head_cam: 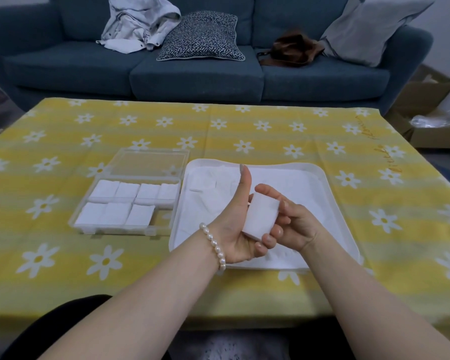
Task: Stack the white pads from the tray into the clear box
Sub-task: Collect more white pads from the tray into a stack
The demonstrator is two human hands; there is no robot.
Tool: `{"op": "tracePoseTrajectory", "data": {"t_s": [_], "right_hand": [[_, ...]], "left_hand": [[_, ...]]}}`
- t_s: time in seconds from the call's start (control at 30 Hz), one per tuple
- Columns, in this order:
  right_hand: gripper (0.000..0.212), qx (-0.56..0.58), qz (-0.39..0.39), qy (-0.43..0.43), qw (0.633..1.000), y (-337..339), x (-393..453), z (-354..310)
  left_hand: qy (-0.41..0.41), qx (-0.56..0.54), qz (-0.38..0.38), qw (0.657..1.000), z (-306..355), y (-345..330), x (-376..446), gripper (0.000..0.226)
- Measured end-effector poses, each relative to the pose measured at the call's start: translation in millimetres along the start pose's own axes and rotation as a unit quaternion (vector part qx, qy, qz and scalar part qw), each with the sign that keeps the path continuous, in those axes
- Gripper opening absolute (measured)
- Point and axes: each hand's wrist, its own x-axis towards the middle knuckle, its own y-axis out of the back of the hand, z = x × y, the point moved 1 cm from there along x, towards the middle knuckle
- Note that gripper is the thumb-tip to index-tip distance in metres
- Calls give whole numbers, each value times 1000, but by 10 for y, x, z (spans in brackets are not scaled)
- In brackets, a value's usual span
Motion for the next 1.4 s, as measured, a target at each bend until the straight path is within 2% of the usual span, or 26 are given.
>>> {"op": "tracePoseTrajectory", "data": {"t_s": [0.03, 0.1, 0.17, 0.27, 0.37, 0.43, 0.47, 0.57, 0.7, 0.77, 0.9, 1.0, 1.13, 1.4], "right_hand": [[41, -17, 13, -10, 1000, -14, 2, 1], [48, 19, -34, -48, 998, 36, -17, -15], [50, 43, -27, -28, 998, 67, -12, -36], [55, -82, 49, -7, 995, 98, 16, -72], [64, -129, 94, 1, 987, 117, 30, -156], [75, -211, 137, 28, 967, 66, -1, -263], [75, -296, 158, 49, 941, 19, -25, -326], [68, -567, 178, 64, 802, -178, -133, -443], [91, -739, 168, -4, 653, -345, -225, -294], [97, -773, 153, -5, 615, -357, -224, -174], [90, -816, 168, 1, 553, -314, -195, -128], [82, -820, 171, -7, 547, -274, -167, -123], [63, -817, 176, -14, 550, -242, -161, -135], [60, -819, 186, -26, 542, -192, -140, -129]], "left_hand": [[-1, -2, 2, 1000, 2, 4, -2, 100], [-5, -6, 6, 1000, 5, 19, 2, 99], [-11, -1, 14, 1000, 7, 36, 16, 100], [-16, 0, 20, 1000, 9, 46, 33, 100], [-14, -24, 17, 999, 9, 44, 20, 94], [-16, -48, 6, 999, 11, 52, 7, 90], [-20, -58, 1, 998, 16, 63, 3, 89], [-34, -65, 13, 997, 16, 114, 32, 90], [-34, -80, 39, 995, -15, 152, 120, 93], [-32, -87, 36, 995, -35, 132, 121, 84], [-48, -107, 20, 993, -63, 107, 93, 63], [-63, -112, 21, 992, -81, 118, 111, 60], [-77, -121, 12, 990, -105, 143, 155, 68], [-70, -110, 23, 991, -139, 132, 189, 55]]}}
